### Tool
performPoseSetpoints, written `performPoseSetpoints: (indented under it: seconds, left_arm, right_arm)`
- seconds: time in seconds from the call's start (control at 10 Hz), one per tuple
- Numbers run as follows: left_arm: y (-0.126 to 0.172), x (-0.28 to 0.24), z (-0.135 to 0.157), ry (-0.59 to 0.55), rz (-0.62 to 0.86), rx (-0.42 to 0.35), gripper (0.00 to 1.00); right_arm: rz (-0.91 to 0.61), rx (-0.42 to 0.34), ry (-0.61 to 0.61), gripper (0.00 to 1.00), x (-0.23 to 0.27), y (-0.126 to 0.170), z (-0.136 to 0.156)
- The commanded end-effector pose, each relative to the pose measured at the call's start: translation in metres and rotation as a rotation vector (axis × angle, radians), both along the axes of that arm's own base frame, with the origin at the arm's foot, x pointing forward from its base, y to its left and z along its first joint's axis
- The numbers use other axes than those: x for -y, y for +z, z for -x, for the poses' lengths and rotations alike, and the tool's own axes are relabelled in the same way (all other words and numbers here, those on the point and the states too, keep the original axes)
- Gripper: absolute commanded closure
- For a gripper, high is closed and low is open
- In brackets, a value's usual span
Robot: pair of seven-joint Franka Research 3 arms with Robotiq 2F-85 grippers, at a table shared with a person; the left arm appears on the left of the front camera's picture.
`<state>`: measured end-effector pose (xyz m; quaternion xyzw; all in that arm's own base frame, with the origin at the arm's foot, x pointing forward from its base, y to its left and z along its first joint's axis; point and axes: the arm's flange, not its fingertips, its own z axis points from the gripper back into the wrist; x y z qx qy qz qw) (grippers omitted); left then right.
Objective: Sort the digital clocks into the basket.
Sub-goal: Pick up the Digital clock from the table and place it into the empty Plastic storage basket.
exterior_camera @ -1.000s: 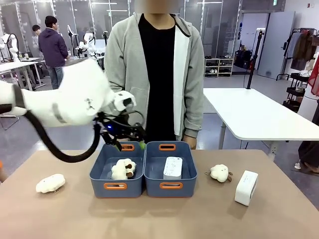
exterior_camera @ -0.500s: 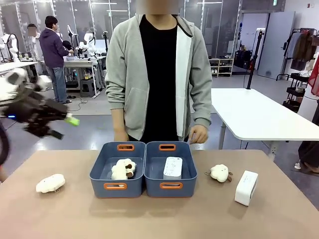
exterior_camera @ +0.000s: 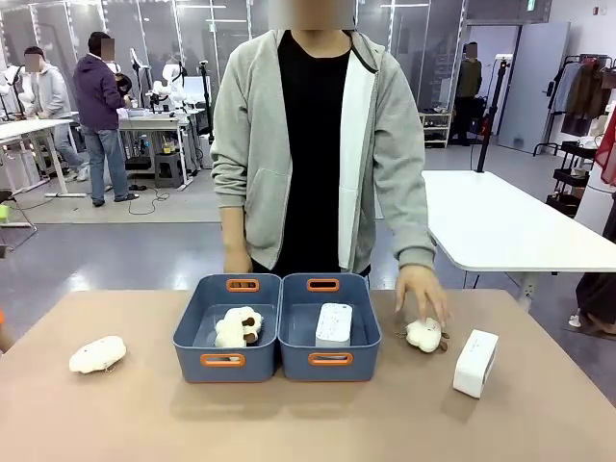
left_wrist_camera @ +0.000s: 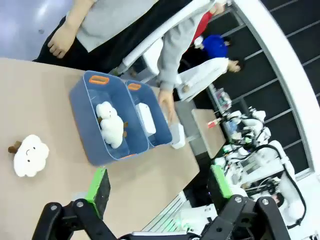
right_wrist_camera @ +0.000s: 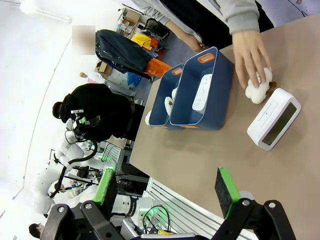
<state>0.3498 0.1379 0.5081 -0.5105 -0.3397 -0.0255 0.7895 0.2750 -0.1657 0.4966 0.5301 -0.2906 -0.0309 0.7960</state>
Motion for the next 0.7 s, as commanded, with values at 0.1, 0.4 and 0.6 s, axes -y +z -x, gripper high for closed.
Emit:
performPoseSetpoints:
  seconds: [0.1,0.4,0.6]
  left_arm:
    - [-0.057,-0.028,-0.007,-0.043,0.108,-0.021,0.00]
    - [-0.041,-0.022,-0.007,-0.036,-0.032,-0.016,0.00]
    - [-0.072,-0.033,0.003,-0.027,0.101,-0.041,0.00]
  right_arm:
    - [-0.001,0.025,0.003,0.00,0.000,0.002,-0.001]
    - [-0.001,0.025,0.003,0.00,0.000,0.002,-0.001]
    - [-0.001,0.025,0.003,0.00,0.000,0.002,-0.001]
